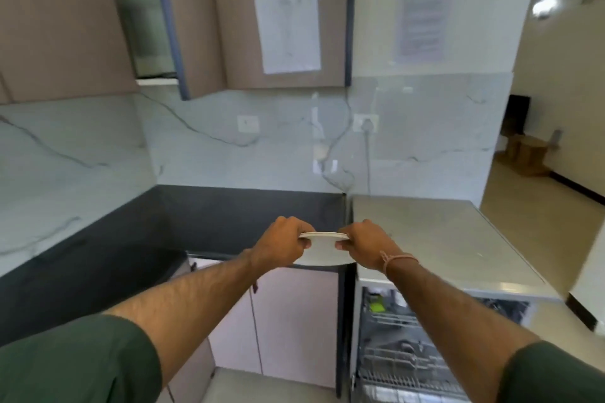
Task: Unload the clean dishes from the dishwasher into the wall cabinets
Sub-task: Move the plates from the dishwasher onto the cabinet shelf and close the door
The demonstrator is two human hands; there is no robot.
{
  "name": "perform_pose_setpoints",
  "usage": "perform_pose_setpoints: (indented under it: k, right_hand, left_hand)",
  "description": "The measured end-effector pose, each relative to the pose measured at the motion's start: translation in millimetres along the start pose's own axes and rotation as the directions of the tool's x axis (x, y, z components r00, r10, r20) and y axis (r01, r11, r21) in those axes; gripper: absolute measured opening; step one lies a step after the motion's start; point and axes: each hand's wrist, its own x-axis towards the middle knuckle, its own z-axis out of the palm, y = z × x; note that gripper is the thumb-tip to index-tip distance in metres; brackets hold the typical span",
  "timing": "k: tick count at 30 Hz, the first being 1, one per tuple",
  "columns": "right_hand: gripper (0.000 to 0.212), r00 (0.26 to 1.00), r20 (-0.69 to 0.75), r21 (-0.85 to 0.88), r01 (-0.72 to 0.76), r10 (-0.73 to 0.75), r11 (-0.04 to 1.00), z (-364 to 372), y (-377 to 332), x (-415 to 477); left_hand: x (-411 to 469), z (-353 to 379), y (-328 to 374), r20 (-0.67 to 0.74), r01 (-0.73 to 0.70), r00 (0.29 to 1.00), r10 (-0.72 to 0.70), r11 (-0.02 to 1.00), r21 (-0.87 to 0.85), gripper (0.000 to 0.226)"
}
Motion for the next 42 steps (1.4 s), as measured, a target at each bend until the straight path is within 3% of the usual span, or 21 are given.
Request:
perform_pose_setpoints:
  k: [8, 18, 22, 26, 28, 33, 37, 42]
  right_hand:
    - [0.023, 0.952, -0.170, -0.036, 0.253, -0.256, 0.967, -26, -160, 85]
    - [0.029, 0.847, -0.271, 0.017, 0.479, -0.457, 0.877, 0, -314, 238]
    - [0.029, 0.782, -0.405, -0.008, 0.516, -0.474, 0.857, -1, -371, 312]
    - [0.037, 0.711, -0.557, -0.081, 0.467, -0.429, 0.881, -6, -412, 386]
    - [0.039, 0.714, -0.576, -0.118, 0.409, -0.398, 0.905, -13, -427, 419]
    - [0.038, 0.704, -0.630, -0.204, 0.258, -0.328, 0.944, -33, -446, 504]
    - [0.039, 0.652, -0.705, -0.225, 0.168, -0.279, 0.960, -40, -452, 570]
    - [0.037, 0.641, -0.728, -0.274, 0.053, -0.243, 0.960, -57, -460, 649]
  left_hand:
    - [-39, -153, -77, -0.230, 0.180, 0.965, -0.123, 0.953, 0.245, 0.038]
    - [-28, -287, -208, -0.390, 0.380, 0.891, -0.231, 0.850, 0.364, 0.035]
    - [2, -349, -254, -0.462, 0.416, 0.859, -0.223, 0.828, 0.374, 0.037]
    - [45, -396, -297, -0.563, 0.390, 0.813, -0.149, 0.857, 0.337, 0.038]
    - [72, -415, -318, -0.586, 0.372, 0.801, -0.122, 0.868, 0.328, 0.035]
    - [148, -459, -365, -0.596, 0.306, 0.802, -0.048, 0.890, 0.339, 0.029]
    - [207, -488, -398, -0.581, 0.212, 0.813, 0.024, 0.918, 0.334, 0.034]
    - [273, -522, -438, -0.573, 0.149, 0.817, 0.061, 0.938, 0.313, 0.041]
